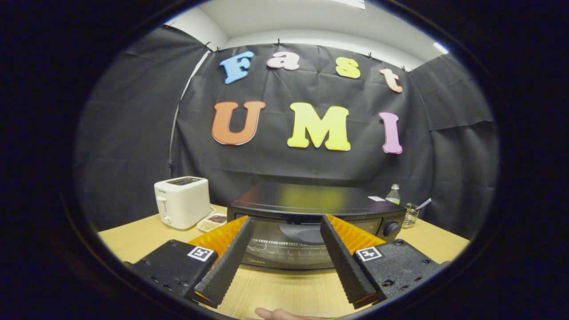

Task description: Open the toaster oven, put the food inside, and close the toaster oven door.

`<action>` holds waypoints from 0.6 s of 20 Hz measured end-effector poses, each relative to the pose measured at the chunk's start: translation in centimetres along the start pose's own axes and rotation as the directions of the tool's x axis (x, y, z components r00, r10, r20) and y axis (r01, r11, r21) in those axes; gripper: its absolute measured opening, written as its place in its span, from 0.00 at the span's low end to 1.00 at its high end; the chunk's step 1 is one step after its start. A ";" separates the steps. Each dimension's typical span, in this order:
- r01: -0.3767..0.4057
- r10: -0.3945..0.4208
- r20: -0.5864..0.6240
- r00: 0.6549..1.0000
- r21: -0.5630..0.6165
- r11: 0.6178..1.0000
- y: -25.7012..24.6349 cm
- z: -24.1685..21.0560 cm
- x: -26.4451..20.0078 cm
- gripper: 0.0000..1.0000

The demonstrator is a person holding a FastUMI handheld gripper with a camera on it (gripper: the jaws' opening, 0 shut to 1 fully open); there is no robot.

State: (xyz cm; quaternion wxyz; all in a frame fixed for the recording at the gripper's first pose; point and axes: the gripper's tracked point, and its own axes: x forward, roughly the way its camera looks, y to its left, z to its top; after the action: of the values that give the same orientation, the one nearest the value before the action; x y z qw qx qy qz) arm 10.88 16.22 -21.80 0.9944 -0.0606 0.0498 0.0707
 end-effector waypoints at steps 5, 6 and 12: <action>0.023 -0.021 -0.043 0.999 0.036 0.999 -0.1 2.1 -5.7 1.00; 0.028 -0.025 -0.060 0.998 0.056 0.998 -0.1 2.2 -7.4 1.00; 0.070 -0.062 -0.085 0.994 0.096 0.993 -2.5 6.3 -16.5 1.00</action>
State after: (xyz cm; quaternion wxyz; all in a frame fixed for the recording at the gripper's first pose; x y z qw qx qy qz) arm -4.40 12.39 -13.52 0.9951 -0.0157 0.0920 0.0325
